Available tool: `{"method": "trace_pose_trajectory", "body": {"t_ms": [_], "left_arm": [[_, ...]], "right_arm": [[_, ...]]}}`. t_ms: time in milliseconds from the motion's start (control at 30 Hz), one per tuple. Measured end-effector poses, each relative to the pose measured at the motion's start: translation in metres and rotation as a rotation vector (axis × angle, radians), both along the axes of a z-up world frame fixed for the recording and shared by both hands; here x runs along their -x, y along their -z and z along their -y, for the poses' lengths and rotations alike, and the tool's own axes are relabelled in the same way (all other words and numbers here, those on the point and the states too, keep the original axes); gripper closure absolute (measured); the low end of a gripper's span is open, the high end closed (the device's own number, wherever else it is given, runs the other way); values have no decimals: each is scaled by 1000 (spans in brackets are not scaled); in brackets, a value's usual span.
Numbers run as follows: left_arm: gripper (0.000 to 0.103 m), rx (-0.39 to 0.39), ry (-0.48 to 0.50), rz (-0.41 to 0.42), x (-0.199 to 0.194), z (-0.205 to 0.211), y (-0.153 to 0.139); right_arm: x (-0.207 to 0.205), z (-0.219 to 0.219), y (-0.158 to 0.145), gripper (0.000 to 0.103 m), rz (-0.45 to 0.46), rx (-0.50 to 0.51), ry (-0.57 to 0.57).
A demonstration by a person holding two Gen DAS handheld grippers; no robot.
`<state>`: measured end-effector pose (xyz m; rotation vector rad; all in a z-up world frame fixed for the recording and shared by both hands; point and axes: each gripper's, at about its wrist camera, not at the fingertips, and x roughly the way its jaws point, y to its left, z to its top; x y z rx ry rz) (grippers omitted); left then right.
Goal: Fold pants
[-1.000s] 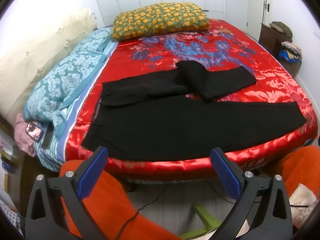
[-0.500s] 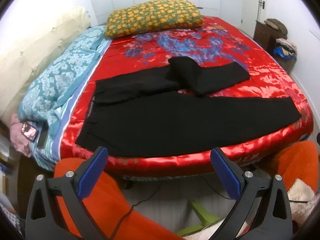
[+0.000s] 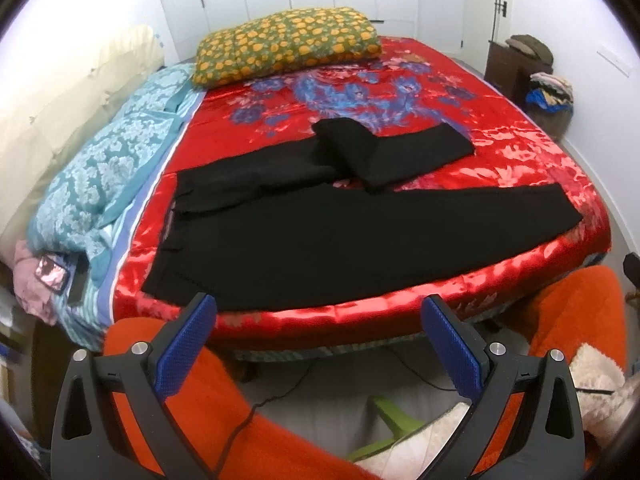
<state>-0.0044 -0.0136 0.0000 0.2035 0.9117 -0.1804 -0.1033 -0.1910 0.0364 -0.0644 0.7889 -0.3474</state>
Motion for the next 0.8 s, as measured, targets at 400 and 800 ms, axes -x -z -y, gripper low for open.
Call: {"method": "trace_pose_trajectory", "body": {"t_ms": [400, 800], "left_arm": [[1, 2, 0, 33, 17, -5, -10], [1, -14, -2, 31, 16, -4, -9]], "right_arm": [[16, -10, -7, 0, 27, 14, -13], [11, -12, -1, 0, 1, -3, -42]]}}
